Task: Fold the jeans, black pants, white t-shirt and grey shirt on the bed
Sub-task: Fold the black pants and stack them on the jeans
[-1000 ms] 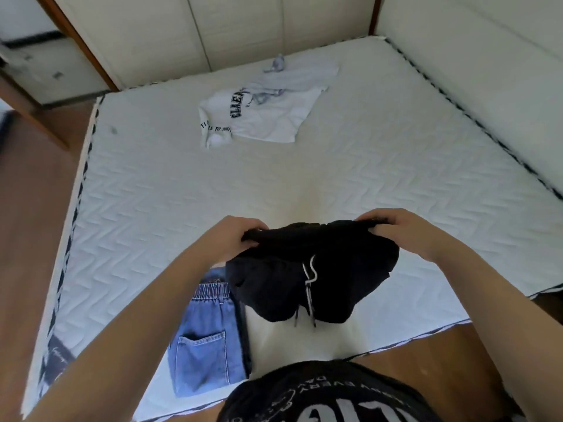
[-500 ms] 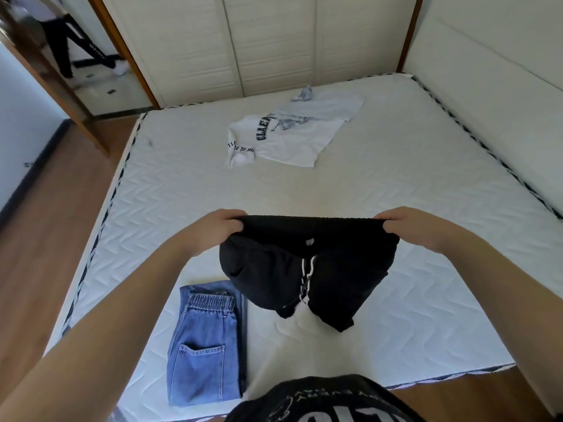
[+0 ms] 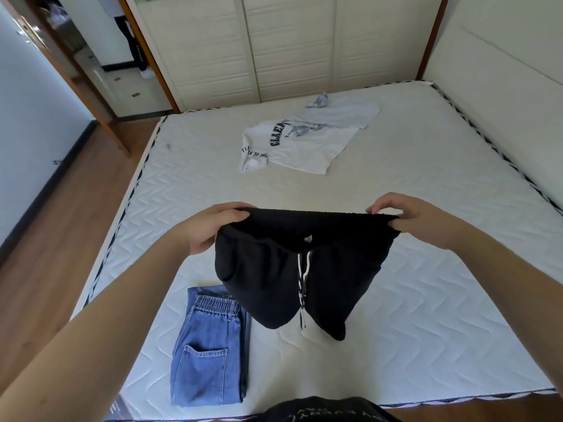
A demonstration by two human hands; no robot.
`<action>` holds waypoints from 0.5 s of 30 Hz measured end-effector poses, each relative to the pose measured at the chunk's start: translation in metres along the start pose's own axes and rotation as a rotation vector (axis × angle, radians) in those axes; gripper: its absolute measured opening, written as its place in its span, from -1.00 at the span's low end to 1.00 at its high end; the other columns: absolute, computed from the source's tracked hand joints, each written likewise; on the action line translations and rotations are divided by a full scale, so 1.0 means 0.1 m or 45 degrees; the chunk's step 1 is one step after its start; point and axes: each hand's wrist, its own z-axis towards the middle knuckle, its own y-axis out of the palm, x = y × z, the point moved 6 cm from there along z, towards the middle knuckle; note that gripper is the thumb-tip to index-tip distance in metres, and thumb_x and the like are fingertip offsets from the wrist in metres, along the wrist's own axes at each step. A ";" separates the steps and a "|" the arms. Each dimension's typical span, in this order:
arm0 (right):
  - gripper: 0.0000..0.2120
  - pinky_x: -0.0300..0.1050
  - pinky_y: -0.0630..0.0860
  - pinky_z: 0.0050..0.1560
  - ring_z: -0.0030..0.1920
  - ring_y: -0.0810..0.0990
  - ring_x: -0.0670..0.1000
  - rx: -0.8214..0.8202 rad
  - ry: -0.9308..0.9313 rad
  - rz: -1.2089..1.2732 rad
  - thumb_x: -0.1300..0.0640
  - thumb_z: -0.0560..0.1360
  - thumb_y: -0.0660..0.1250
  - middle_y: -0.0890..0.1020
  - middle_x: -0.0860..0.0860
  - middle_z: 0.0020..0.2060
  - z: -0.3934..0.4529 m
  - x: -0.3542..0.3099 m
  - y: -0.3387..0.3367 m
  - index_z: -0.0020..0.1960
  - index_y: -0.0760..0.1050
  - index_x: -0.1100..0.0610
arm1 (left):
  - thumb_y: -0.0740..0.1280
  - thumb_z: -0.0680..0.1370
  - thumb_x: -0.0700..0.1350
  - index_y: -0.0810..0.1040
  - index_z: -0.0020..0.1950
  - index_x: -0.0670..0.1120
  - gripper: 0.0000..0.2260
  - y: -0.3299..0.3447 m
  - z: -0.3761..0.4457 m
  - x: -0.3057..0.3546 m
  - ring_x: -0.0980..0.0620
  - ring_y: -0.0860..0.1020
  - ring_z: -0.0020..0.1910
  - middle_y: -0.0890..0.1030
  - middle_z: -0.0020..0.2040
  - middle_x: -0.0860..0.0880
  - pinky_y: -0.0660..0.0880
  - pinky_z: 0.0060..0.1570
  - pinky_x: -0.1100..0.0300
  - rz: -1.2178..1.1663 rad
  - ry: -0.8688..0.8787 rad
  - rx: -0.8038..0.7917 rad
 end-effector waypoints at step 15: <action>-0.52 -0.10 0.49 -0.19 -0.29 0.55 -0.06 -0.011 -0.052 -0.614 0.36 0.47 0.23 0.62 -0.16 -0.27 -0.11 0.16 0.15 -0.27 0.47 -0.26 | 0.34 0.58 0.00 0.59 0.05 0.19 -0.90 -0.03 -0.19 0.08 0.23 0.61 -0.01 0.67 -0.03 0.17 0.45 -0.07 0.41 0.617 0.237 0.253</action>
